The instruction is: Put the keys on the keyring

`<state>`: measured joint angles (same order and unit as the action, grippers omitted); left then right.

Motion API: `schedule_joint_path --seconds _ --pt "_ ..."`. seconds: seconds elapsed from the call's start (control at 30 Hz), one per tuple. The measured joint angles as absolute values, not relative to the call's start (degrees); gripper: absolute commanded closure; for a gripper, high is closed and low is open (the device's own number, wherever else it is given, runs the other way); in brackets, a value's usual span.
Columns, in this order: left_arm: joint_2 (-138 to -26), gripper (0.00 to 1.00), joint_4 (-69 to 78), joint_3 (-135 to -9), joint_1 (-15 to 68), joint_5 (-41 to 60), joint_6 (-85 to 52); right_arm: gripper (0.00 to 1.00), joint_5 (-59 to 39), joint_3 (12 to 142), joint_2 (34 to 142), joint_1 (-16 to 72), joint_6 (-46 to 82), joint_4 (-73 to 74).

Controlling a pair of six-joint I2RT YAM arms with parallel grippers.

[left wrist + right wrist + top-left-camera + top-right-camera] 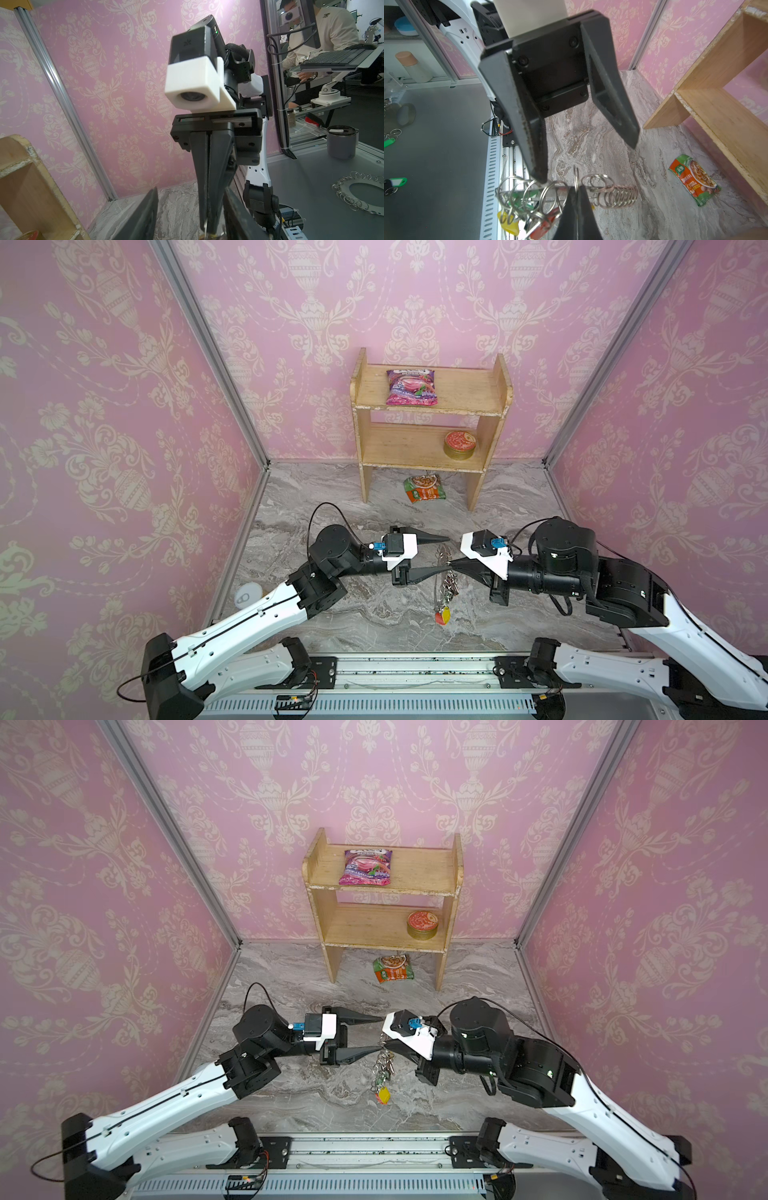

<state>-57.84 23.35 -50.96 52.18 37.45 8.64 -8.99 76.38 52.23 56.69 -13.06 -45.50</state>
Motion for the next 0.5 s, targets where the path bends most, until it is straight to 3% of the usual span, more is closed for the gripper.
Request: schedule_joint_path --seconds 0.27,0.5 --pt "-54.2 0.25 13.0 -51.0 52.2 32.5 10.7 1.00 -7.4 78.0 55.5 56.6 -14.7 -51.8" --pt "-56.1 0.52 6.7 -52.7 52.2 32.3 11.5 1.00 -6.6 79.0 56.2 56.3 -15.5 -54.0"
